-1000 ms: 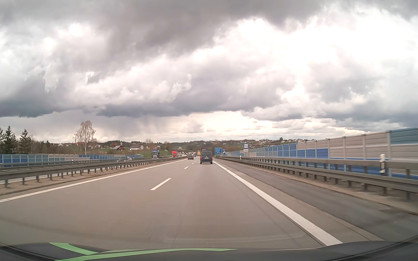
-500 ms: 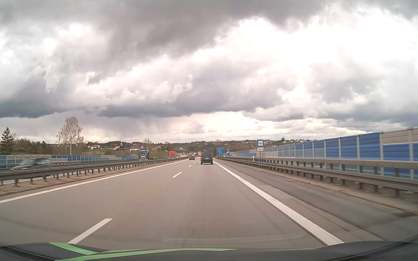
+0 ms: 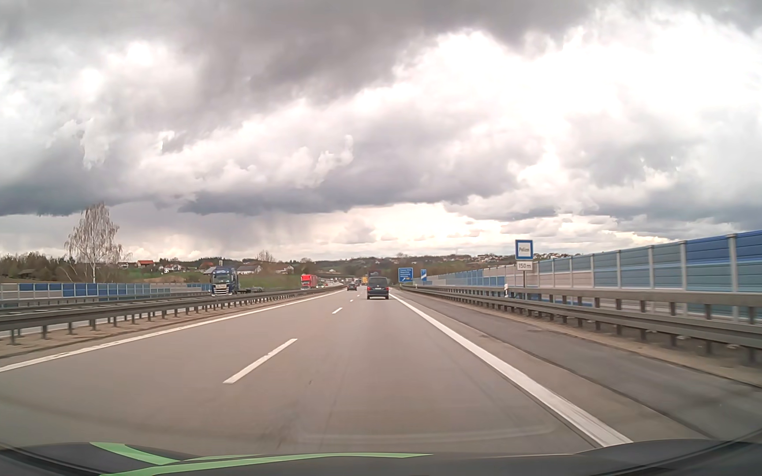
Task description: Follow the waypoints while adhering to traffic rules and regulations
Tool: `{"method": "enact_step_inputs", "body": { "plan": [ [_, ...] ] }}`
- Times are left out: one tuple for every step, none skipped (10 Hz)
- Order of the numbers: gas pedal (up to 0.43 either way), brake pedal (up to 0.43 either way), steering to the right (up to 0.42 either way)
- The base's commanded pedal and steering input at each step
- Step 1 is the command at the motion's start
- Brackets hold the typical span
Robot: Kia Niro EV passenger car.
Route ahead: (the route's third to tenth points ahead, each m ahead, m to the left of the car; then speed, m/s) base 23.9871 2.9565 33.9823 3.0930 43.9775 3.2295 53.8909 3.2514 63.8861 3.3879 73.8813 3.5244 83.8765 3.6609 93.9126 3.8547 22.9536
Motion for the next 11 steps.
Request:
{"method": "enact_step_inputs", "body": {
  "plan": [
    [0.138, 0.000, 0.000],
    [0.138, 0.000, 0.000],
    [0.138, 0.000, 0.000],
    [0.138, 0.000, 0.000],
    [0.138, 0.000, 0.000],
    [0.138, 0.000, 0.000],
    [0.138, 0.000, 0.000],
    [0.138, 0.000, -0.001],
    [0.138, 0.000, -0.001],
    [0.138, 0.000, -0.001],
    [0.138, 0.000, -0.001]
  ]
}}
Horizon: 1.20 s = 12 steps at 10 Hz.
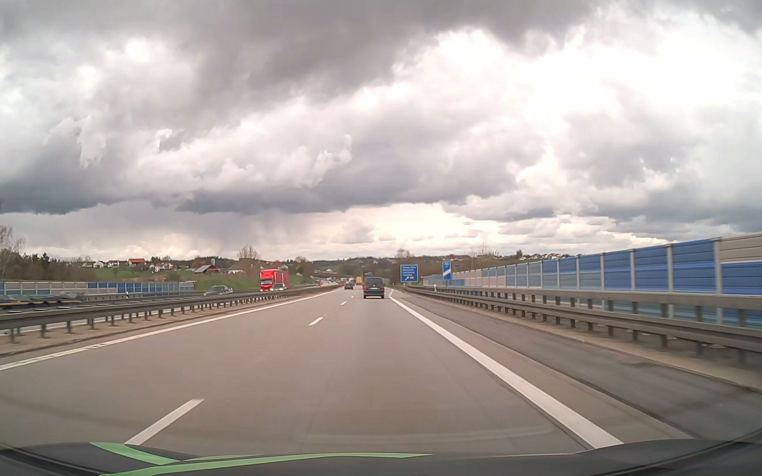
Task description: Follow the waypoints while adhering to traffic rules and regulations
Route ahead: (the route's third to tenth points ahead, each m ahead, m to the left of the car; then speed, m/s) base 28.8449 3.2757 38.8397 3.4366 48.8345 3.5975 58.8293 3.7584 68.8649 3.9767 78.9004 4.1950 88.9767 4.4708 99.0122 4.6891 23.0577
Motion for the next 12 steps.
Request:
{"method": "enact_step_inputs", "body": {
  "plan": [
    [0.138, 0.000, -0.001],
    [0.138, 0.000, -0.001],
    [0.138, 0.000, -0.001],
    [0.138, 0.000, -0.001],
    [0.138, 0.000, -0.001],
    [0.138, 0.000, -0.002],
    [0.138, 0.000, -0.001],
    [0.138, 0.000, -0.002],
    [0.138, 0.000, -0.001],
    [0.138, 0.000, -0.002],
    [0.138, 0.000, -0.002],
    [0.138, 0.000, -0.002]
  ]
}}
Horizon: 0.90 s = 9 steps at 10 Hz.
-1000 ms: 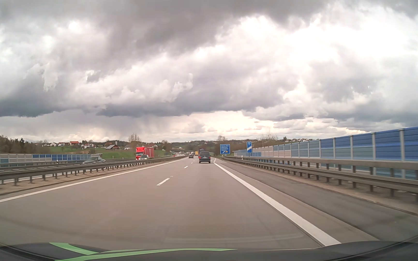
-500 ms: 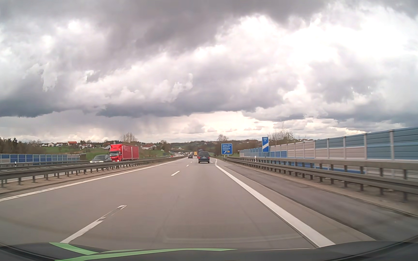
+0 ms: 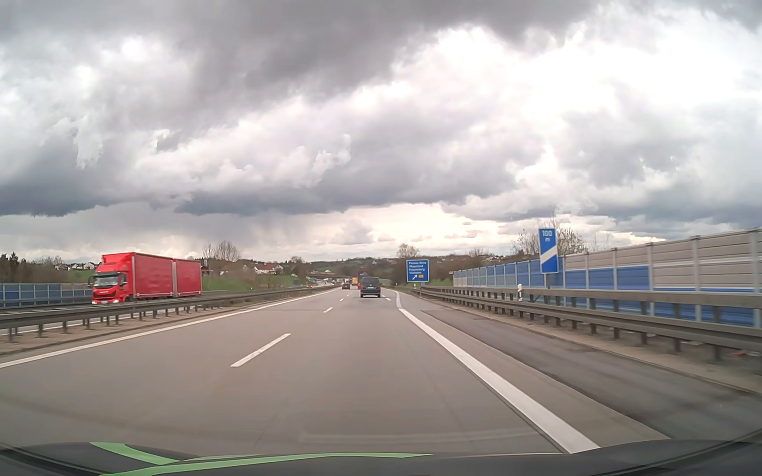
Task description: Follow the waypoints while adhering to traffic rules and regulations
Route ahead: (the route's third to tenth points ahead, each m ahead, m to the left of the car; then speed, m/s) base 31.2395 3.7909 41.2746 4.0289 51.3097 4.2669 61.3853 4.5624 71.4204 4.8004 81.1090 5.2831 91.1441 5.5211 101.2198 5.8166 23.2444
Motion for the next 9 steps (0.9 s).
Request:
{"method": "enact_step_inputs", "body": {
  "plan": [
    [0.138, 0.000, -0.002],
    [0.138, 0.000, -0.002],
    [0.138, 0.000, -0.002],
    [0.138, 0.000, -0.002],
    [0.138, 0.000, -0.002],
    [0.138, 0.000, -0.002],
    [0.138, 0.000, -0.002],
    [0.130, 0.000, -0.002],
    [0.118, 0.000, -0.002]
  ]
}}
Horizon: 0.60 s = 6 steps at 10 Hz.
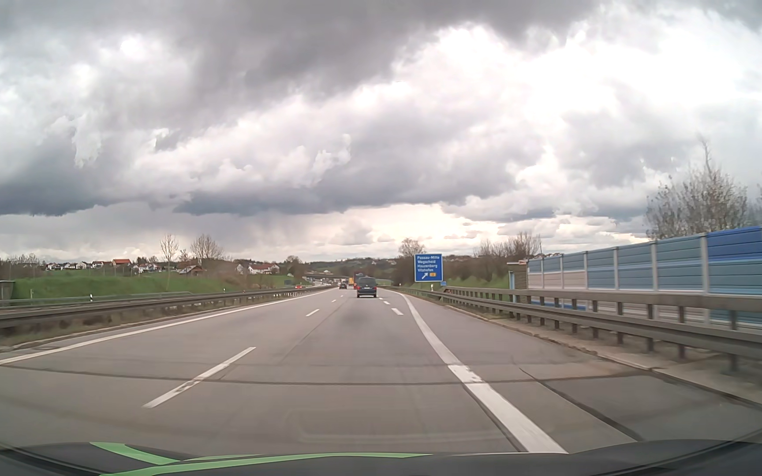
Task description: Follow the waypoints while adhering to traffic rules and regulations
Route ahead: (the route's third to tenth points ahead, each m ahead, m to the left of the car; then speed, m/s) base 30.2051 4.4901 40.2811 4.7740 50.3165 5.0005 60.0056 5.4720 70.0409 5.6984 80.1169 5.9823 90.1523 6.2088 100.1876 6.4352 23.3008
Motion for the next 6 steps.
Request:
{"method": "enact_step_inputs", "body": {
  "plan": [
    [0.118, 0.000, -0.002],
    [0.118, 0.000, -0.002],
    [0.110, 0.000, -0.002],
    [0.098, 0.000, -0.002],
    [0.039, 0.000, -0.002],
    [0.000, 0.000, -0.002]
  ]
}}
